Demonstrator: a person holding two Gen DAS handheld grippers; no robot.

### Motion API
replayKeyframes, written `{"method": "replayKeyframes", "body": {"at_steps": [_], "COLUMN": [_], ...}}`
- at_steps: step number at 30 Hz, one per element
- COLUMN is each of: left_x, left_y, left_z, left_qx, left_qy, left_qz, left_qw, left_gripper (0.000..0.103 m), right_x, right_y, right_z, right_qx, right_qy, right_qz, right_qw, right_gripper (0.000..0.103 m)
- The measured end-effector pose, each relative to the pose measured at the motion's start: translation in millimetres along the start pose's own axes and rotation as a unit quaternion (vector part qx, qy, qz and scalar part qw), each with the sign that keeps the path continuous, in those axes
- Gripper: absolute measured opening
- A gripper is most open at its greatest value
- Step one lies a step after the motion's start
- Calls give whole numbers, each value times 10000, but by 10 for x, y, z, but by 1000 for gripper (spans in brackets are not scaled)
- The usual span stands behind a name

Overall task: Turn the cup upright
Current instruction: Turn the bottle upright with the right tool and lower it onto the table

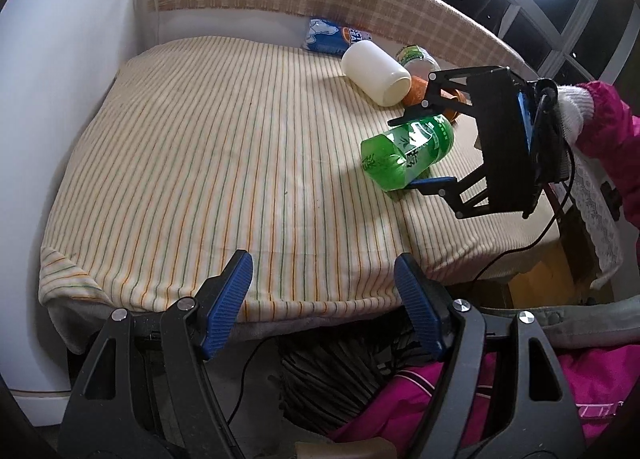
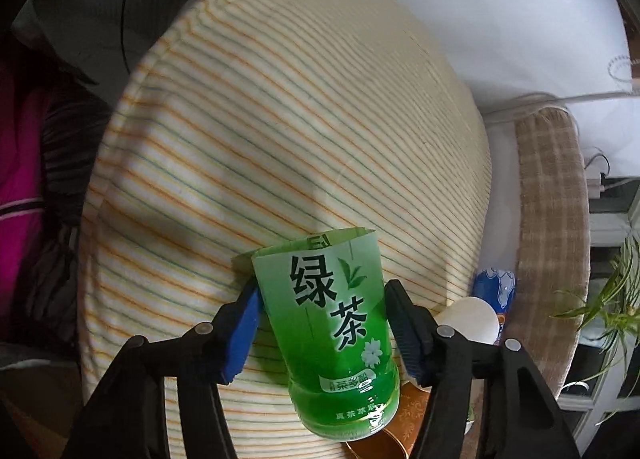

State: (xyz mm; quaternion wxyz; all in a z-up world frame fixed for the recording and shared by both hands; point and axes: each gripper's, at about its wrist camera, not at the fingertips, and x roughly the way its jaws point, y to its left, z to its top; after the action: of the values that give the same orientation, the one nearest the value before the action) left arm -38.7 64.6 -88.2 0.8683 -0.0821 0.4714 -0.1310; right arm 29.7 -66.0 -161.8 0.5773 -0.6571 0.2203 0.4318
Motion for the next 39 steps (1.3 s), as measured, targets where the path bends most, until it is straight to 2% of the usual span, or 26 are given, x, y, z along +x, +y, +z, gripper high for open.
{"method": "replayKeyframes", "body": {"at_steps": [3, 7, 9, 13, 16, 17, 23, 26, 27, 29, 30, 33, 34, 39], "left_x": [4, -2, 6, 33, 61, 69, 105, 139, 149, 178, 191, 212, 218, 230], "left_y": [-12, -47, -59, -106, -158, -169, -288, -338, -346, -372, -386, -429, -443, -467], "left_z": [7, 22, 42, 76, 98, 108, 180, 219, 231, 253, 257, 281, 290, 321], "left_qx": [-6, 0, 8, 42, 91, 118, 221, 245, 255, 262, 271, 324, 345, 370], "left_qy": [-32, -103, -138, -214, -236, -248, -419, -488, -523, -565, -568, -599, -615, -656], "left_qz": [1, -5, -25, -47, -105, -106, -16, -13, 15, 20, 4, 42, 56, 40], "left_qw": [10000, 9999, 9999, 9998, 9996, 9996, 9989, 9985, 9983, 9981, 9980, 9977, 9975, 9972], "left_gripper": [76, 76, 76, 76, 76, 76, 76, 76, 76, 76, 76, 76, 76, 76], "right_x": [-11, -50, -94, -134, -151, -160, -201, -261, -277, -305, -318, -341, -345, -345], "right_y": [-104, -294, -411, -622, -736, -750, -811, -794, -792, -778, -769, -739, -729, -694], "right_z": [-27, -99, -174, -366, -529, -563, -810, -932, -982, -1042, -1074, -1122, -1133, -1176], "right_qx": [322, 1054, 1601, 2704, 3511, 3671, 4847, 5425, 5701, 6044, 6263, 6652, 6734, 6988], "right_qy": [-105, -363, -566, -952, -1225, -1281, -1542, -1715, -1780, -1863, -1892, -1952, -1964, -1924], "right_qz": [48, 169, 232, 310, 354, 361, 181, 31, -34, -153, -244, -424, -468, -631], "right_qw": [9994, 9936, 9852, 9575, 9276, 9206, 8608, 8223, 8020, 7744, 7559, 7195, 7112, 6861], "right_gripper": [62, 62, 62, 62, 61, 61, 61, 61, 61, 61, 61, 60, 60, 60]}}
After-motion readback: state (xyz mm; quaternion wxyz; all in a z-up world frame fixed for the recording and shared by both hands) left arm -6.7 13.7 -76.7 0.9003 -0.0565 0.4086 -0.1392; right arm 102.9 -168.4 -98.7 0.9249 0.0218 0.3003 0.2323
